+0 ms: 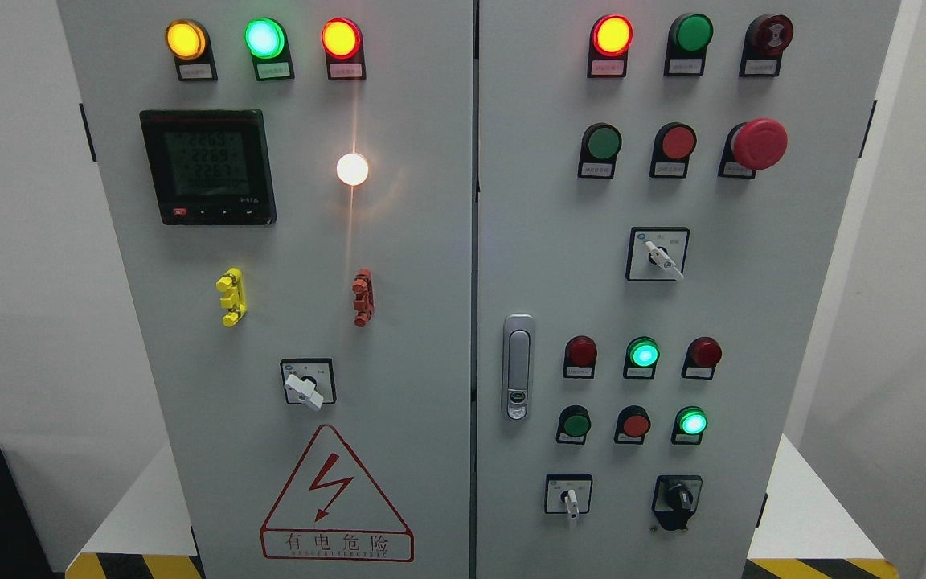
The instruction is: Flip black knob to close circuit
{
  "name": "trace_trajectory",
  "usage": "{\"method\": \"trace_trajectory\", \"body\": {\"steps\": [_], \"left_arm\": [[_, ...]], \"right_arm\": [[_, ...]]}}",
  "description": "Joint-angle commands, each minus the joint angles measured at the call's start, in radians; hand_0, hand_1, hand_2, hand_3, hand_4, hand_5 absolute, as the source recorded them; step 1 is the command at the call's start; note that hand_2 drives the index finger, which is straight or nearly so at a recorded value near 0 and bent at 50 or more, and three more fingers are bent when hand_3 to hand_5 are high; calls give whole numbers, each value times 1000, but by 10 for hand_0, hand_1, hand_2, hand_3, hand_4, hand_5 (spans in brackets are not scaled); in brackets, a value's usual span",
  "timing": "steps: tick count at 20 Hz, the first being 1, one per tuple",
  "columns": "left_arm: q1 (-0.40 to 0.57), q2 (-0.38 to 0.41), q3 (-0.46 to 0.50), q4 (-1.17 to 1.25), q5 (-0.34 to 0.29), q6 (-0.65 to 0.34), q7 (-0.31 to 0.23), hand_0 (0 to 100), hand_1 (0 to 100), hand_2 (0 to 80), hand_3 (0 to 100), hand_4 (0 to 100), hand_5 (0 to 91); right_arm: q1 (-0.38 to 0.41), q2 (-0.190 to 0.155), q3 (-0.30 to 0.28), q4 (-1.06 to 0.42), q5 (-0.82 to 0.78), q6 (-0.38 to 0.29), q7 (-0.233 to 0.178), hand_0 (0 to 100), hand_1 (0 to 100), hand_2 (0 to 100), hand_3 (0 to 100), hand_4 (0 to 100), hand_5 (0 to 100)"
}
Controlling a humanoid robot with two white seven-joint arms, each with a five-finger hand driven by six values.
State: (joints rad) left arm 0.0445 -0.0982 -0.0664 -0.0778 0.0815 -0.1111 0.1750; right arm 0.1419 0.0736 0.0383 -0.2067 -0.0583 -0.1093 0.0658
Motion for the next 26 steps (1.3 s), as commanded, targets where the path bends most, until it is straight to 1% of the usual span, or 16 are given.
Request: {"method": "trace_trajectory", "body": {"steps": [1, 6, 8, 10, 13, 15, 17, 18, 19, 20, 21, 23, 25, 26], "left_arm": [[0, 0, 0, 1, 0, -1, 0, 120, 556, 0, 0, 0, 0], [0, 0, 0, 0, 0, -1, 0, 120, 556, 0, 0, 0, 0], [0, 0, 0, 0, 0, -1, 0, 120, 556, 0, 0, 0, 0], [0, 0, 0, 0, 0, -1, 1, 120, 556, 0, 0, 0, 0], [0, 0, -1, 0, 0, -1, 0, 120, 556, 0, 0, 0, 0], [0, 0, 0, 1, 0, -1, 0, 120, 556, 0, 0, 0, 0], [0, 0, 0, 1, 0, -1, 0, 120, 556, 0, 0, 0, 0], [0, 0, -1, 0, 0, -1, 0, 120, 556, 0, 0, 0, 0], [0, 0, 0, 0, 0, -1, 0, 120, 556, 0, 0, 0, 0], [0, 0, 0, 1, 0, -1, 0, 120, 556, 0, 0, 0, 0], [0, 0, 0, 1, 1, -1, 0, 120, 556, 0, 0, 0, 0], [0, 0, 0, 0, 0, -1, 0, 120, 556, 0, 0, 0, 0], [0, 0, 0, 0, 0, -1, 0, 120, 556, 0, 0, 0, 0], [0, 0, 0, 0, 0, -1, 0, 120, 556, 0, 0, 0, 0]], "right_arm": [[1, 9, 8, 3, 0, -3, 12, 0, 63, 0, 0, 0, 0], [1, 9, 8, 7, 6, -3, 16, 0, 68, 0, 0, 0, 0], [2, 9, 6, 4, 32, -3, 43, 0, 69, 0, 0, 0, 0], [5, 11, 6, -5, 52, -3, 54, 0, 70, 0, 0, 0, 0], [7, 12, -3, -54, 150, -7, 52, 0, 82, 0, 0, 0, 0], [7, 21, -21, -108, 263, -6, 46, 0, 82, 0, 0, 0, 0], [7, 40, -105, -177, 409, -3, 49, 0, 83, 0, 0, 0, 0], [7, 46, -163, -212, 511, -4, 54, 0, 84, 0, 16, 0, 0], [8, 46, -222, -242, 637, -4, 54, 0, 86, 40, 75, 53, 0], [7, 46, -238, -261, 711, -13, 49, 0, 87, 73, 112, 105, 0], [7, 46, -238, -290, 736, -13, 46, 0, 87, 107, 151, 142, 0], [8, 46, -238, -364, 747, -15, 48, 0, 86, 146, 200, 199, 45], [8, 46, -236, -434, 770, -15, 45, 0, 85, 194, 260, 276, 112], [8, 46, -233, -476, 781, -15, 42, 0, 85, 205, 274, 292, 129]]}}
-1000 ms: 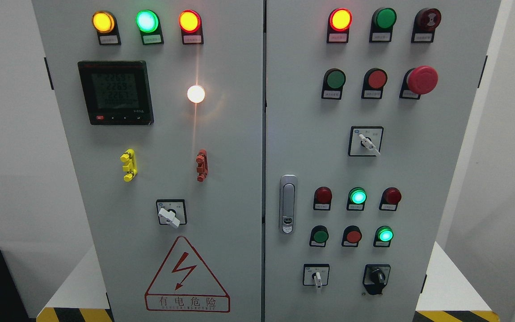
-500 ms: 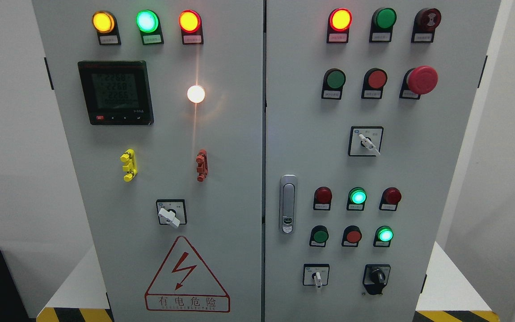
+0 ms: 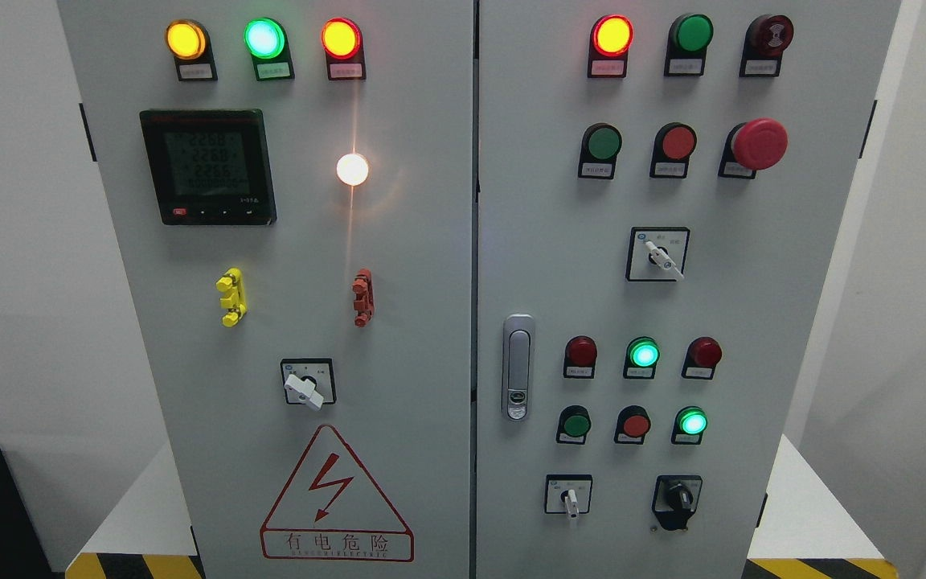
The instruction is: Flip black knob to close circuit
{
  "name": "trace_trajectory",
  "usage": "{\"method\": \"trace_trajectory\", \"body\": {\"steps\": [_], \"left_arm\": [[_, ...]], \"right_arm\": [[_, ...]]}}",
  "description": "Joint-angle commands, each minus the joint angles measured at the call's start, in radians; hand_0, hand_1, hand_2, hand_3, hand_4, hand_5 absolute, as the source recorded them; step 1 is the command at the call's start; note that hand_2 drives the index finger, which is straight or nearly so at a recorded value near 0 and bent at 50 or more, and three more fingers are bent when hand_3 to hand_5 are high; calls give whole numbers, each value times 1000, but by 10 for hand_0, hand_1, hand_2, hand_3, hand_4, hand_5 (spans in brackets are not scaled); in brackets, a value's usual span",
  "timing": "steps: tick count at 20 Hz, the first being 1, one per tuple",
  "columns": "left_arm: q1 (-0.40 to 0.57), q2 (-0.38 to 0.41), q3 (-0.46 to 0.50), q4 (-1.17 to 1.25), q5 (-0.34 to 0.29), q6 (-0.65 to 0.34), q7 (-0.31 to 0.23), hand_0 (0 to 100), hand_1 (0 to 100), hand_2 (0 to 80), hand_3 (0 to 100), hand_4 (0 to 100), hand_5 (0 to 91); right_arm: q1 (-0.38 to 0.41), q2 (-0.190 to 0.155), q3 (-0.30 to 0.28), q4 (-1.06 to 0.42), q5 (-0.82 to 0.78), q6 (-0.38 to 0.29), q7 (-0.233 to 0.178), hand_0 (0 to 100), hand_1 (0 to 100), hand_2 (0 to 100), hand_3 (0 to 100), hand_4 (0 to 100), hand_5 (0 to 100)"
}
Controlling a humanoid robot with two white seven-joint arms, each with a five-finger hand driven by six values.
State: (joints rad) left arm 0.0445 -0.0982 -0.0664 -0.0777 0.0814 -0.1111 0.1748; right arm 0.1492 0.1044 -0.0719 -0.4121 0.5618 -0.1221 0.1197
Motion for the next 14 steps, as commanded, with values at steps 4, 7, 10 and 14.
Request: {"method": "trace_trajectory", "body": {"steps": [4, 7, 10, 14], "left_arm": [[0, 0, -1, -1, 0, -1, 0, 120, 556, 0, 0, 0, 0], [0, 0, 0, 1, 0, -1, 0, 120, 556, 0, 0, 0, 0], [0, 0, 0, -1, 0, -1, 0, 120, 556, 0, 0, 0, 0], [0, 0, -1, 1, 0, -1, 0, 120, 556, 0, 0, 0, 0]], "right_arm": [[3, 17, -86, -420, 190, -2, -78, 0, 87, 258, 362, 370, 240], [30, 15, -42, -554, 211, 1, -112, 0, 86, 315, 454, 441, 367], [47, 15, -32, -668, 263, 4, -121, 0, 88, 367, 550, 503, 426], [65, 15, -25, -793, 326, 4, -164, 0, 92, 461, 640, 584, 506]]}}
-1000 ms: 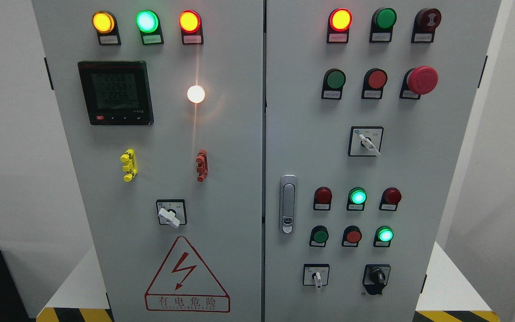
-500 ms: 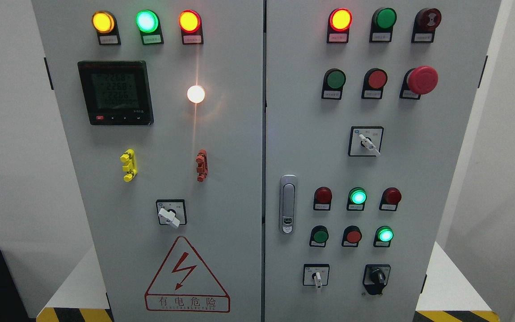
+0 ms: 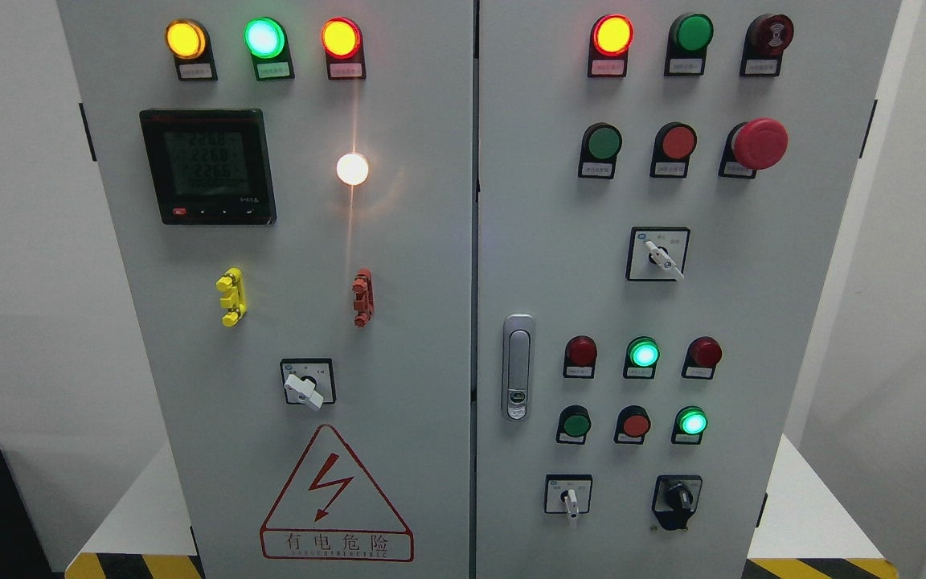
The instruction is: Flip black knob to close circuit
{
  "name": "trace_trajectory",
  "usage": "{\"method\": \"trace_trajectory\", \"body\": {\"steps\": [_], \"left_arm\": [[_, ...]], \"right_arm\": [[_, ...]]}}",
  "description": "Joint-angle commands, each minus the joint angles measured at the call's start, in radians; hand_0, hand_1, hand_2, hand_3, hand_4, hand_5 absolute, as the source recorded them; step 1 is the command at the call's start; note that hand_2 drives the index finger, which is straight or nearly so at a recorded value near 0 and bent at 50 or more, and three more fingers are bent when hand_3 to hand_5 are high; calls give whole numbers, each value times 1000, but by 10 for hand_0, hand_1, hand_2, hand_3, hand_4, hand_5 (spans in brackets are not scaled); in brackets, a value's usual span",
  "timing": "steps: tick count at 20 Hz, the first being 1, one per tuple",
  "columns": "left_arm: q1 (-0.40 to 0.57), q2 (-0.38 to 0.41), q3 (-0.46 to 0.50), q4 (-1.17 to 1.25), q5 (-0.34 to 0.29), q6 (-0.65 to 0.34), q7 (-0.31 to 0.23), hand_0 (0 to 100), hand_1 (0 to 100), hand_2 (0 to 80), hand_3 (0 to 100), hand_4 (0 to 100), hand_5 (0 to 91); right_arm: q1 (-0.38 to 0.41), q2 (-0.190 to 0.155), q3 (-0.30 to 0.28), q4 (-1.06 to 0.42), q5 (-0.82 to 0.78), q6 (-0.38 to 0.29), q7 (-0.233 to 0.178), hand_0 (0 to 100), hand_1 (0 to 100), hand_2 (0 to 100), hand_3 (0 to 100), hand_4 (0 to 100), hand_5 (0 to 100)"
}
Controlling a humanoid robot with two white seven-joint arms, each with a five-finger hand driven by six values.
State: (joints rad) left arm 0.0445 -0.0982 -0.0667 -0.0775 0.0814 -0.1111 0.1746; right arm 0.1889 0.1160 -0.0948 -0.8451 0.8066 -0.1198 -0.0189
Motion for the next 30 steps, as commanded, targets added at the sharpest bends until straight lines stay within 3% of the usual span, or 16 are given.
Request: {"method": "trace_trajectory", "body": {"steps": [1, 6, 9, 17, 21, 26, 30], "left_arm": [[0, 0, -1, -1, 0, -1, 0, 120, 556, 0, 0, 0, 0], [0, 0, 1, -1, 0, -1, 0, 120, 556, 0, 0, 0, 0], [0, 0, -1, -1, 0, -1, 0, 120, 556, 0, 0, 0, 0], [0, 0, 1, 1, 0, -1, 0, 120, 556, 0, 0, 0, 0], [0, 0, 1, -1, 0, -1, 0, 120, 556, 0, 0, 0, 0], [0, 0, -1, 1, 0, -1, 0, 120, 556, 0, 0, 0, 0], [0, 0, -1, -1, 1, -1, 0, 120, 556, 0, 0, 0, 0]], "right_arm": [[35, 2, 6, -391, 88, 3, -33, 0, 90, 484, 660, 595, 520], [41, 1, 40, -495, 158, 41, -76, 0, 57, 639, 813, 716, 672], [40, 1, 44, -563, 207, 72, -79, 0, 40, 736, 910, 789, 775], [-17, 5, 52, -683, 319, 137, -78, 0, 24, 861, 1000, 887, 910], [-61, 7, 52, -744, 391, 138, -62, 0, 17, 889, 1000, 918, 941], [-103, 7, 52, -816, 428, 190, 11, 0, 0, 914, 1000, 954, 975], [-129, 8, 46, -845, 470, 201, 20, 0, 0, 914, 1000, 959, 982]]}}
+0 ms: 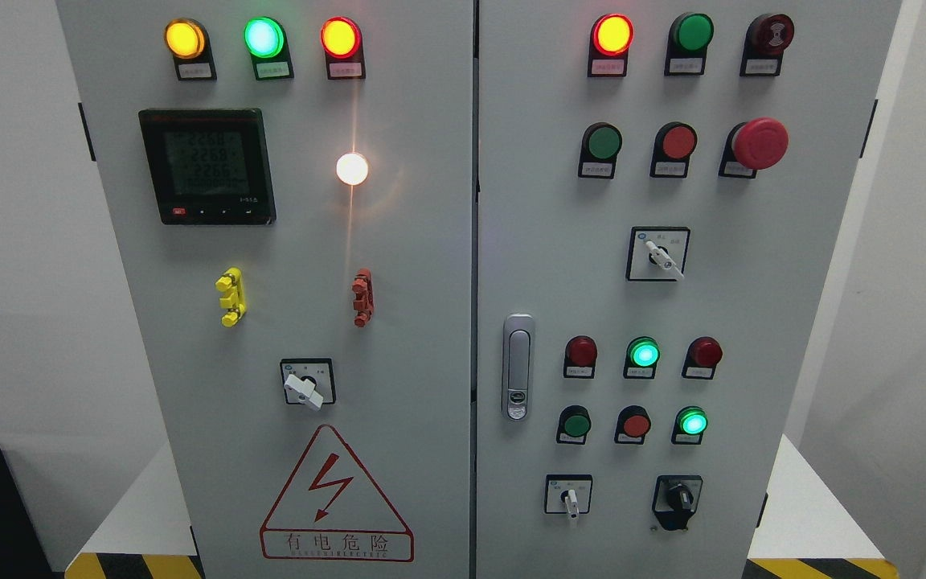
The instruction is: Flip black knob to close circuit
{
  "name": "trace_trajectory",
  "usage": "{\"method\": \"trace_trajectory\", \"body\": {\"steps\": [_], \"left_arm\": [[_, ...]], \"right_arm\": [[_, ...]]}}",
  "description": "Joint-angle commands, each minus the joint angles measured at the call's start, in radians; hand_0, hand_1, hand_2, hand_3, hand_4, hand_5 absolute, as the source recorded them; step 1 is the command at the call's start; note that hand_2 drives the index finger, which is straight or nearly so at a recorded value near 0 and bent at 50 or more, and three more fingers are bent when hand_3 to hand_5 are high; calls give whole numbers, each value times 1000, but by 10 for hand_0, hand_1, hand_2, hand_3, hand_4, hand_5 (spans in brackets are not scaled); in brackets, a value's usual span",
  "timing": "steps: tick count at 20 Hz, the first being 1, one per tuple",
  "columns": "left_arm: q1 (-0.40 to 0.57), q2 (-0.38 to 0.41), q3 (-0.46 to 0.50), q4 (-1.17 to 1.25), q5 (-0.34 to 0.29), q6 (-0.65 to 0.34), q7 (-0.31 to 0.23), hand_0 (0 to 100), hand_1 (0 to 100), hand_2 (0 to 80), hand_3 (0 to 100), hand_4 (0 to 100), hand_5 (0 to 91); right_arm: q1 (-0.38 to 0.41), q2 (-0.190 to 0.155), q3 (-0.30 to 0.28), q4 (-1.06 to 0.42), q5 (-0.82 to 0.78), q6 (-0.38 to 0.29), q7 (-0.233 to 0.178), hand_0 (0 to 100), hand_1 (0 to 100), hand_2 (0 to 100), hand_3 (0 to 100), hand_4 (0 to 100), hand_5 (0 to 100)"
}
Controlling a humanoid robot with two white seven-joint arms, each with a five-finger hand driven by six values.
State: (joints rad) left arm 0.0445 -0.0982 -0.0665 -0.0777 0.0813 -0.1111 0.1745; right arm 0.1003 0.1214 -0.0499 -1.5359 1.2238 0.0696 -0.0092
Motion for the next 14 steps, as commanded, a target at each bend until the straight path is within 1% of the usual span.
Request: {"method": "trace_trajectory", "body": {"steps": [1, 4, 8, 12, 14], "left_arm": [[0, 0, 1, 1, 0, -1, 0, 120, 556, 0, 0, 0, 0], [0, 0, 1, -1, 0, -1, 0, 120, 556, 0, 0, 0, 0], [0, 0, 1, 1, 0, -1, 0, 120, 556, 0, 0, 0, 0], [0, 0, 1, 1, 0, -1, 2, 120, 556, 0, 0, 0, 0], [0, 0, 1, 1, 0, -1, 0, 120, 556, 0, 0, 0, 0]], "right_arm": [[-45, 3, -1, -159, 54, 16, 24, 0, 0, 912, 1000, 959, 983], [-57, 3, -1, -191, 56, 59, 63, 0, 0, 913, 1000, 960, 984], [-111, 3, -8, -188, 63, 94, 90, 0, 0, 915, 1000, 959, 985], [-139, 3, -16, -193, 75, 104, 103, 0, 0, 915, 1000, 959, 985], [-152, 4, -16, -194, 88, 108, 124, 0, 0, 917, 1000, 959, 986]]}}
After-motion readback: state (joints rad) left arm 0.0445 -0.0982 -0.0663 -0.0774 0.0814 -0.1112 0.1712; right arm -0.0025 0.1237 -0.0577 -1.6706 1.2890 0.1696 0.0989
